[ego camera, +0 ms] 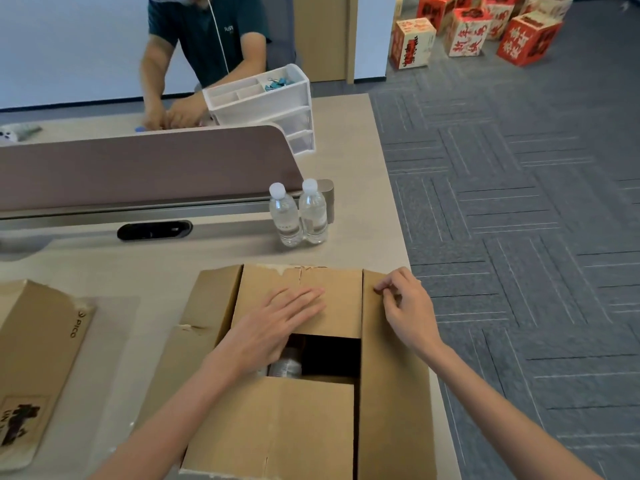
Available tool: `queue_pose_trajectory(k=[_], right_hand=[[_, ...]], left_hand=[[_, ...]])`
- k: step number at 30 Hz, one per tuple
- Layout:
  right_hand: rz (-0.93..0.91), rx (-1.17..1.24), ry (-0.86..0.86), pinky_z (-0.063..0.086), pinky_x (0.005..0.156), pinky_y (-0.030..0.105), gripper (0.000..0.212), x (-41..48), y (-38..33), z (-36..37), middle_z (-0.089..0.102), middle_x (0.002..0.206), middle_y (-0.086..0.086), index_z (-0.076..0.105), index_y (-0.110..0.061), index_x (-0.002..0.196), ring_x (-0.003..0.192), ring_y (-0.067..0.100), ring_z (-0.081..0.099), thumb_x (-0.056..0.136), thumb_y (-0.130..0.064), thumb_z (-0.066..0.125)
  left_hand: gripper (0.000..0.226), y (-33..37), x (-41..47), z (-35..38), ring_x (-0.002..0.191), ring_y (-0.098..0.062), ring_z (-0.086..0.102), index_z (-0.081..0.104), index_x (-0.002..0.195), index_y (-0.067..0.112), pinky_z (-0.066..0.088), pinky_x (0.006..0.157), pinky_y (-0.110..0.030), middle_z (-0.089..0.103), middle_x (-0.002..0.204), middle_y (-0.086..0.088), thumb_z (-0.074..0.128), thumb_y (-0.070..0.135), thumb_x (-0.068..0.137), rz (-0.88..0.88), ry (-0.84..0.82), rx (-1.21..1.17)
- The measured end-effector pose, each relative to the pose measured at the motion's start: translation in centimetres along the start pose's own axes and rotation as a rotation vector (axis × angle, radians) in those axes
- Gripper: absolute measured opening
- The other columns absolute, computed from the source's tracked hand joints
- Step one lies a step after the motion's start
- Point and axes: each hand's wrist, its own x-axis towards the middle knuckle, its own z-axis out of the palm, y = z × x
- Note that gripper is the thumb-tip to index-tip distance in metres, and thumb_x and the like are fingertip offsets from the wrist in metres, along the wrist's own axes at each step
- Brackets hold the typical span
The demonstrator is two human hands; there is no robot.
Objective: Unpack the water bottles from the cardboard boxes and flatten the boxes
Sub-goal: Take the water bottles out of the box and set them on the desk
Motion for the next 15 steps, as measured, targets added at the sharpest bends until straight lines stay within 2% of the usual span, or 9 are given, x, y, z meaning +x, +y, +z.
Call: queue_pose_trajectory(k=[2,4,7,9,11,13,15], right_hand=[[-0.033,0.006,0.005,0.045,0.069,0.021,0.025,0.0,-0.4,0.0,0.058,0.091,-0.011,0.064,-0.018,0.084,0.084,0.004,0.055,0.087,0.006,0.054],[-0.01,0.032,0.022,0.045,0.067,0.022,0.028,0.1,-0.6,0.0,0.061,0.086,-0.01,0.064,-0.017,0.08,0.081,0.003,0.056,0.085,0.008,0.052],[0.035,0.077,0.032,0.051,0.07,0.029,0.03,0.5,-0.9,0.2,0.064,0.08,-0.012,0.065,-0.019,0.078,0.08,0.004,0.06,0.086,0.007,0.051],[0.019,0.088,0.023,0.051,0.069,0.027,0.029,0.8,-1.6,0.3,0.064,0.08,-0.014,0.065,-0.021,0.082,0.079,0.004,0.06,0.088,0.004,0.052],[0.01,0.117,0.024,0.048,0.069,0.022,0.025,1.2,-2.4,0.6,0.064,0.082,-0.01,0.065,-0.02,0.087,0.08,0.005,0.059,0.089,0.003,0.053],[0.047,0.152,0.057,0.048,0.074,0.02,0.022,1.8,-2.9,1.1,0.063,0.087,-0.007,0.064,-0.019,0.089,0.086,0.005,0.057,0.09,0.0,0.054],[0.097,0.168,0.094,0.047,0.078,0.022,0.019,2.4,-3.0,1.7,0.062,0.091,-0.007,0.064,-0.02,0.089,0.09,0.005,0.055,0.09,-0.002,0.056]], left_hand=[[0.075,-0.4,-0.6,-0.8,0.146,-0.02,0.03,0.037,0.149,0.017,0.023,0.115,-0.038,0.022,0.162,-0.004,0.06,0.008,0.078,0.034,0.05,-0.025],[0.059,-1.0,-1.1,-1.6,0.132,-0.021,0.05,0.05,0.138,0.013,0.032,0.109,-0.035,0.041,0.153,-0.008,0.057,0.002,0.081,0.078,0.123,-0.058],[0.061,-2.6,-1.4,-2.9,0.117,-0.021,0.059,0.05,0.137,0.008,0.04,0.102,-0.033,0.055,0.14,-0.01,0.045,-0.009,0.079,0.074,0.202,-0.021],[0.066,-3.8,-1.0,-3.7,0.115,-0.023,0.059,0.045,0.142,0.009,0.041,0.1,-0.033,0.056,0.138,-0.01,0.038,-0.011,0.079,0.053,0.243,0.028],[0.07,-4.8,-0.4,-4.1,0.124,-0.025,0.055,0.042,0.146,0.013,0.038,0.104,-0.035,0.052,0.143,-0.011,0.034,-0.011,0.08,0.015,0.302,0.086],[0.089,-5.7,0.2,-4.0,0.141,-0.027,0.037,0.028,0.154,0.022,0.031,0.112,-0.04,0.035,0.156,-0.011,0.037,-0.016,0.074,-0.079,0.314,0.188],[0.105,-6.6,0.9,-3.5,0.15,-0.028,0.018,0.013,0.157,0.031,0.022,0.118,-0.046,0.016,0.164,-0.008,0.047,-0.018,0.07,-0.199,0.302,0.283]])
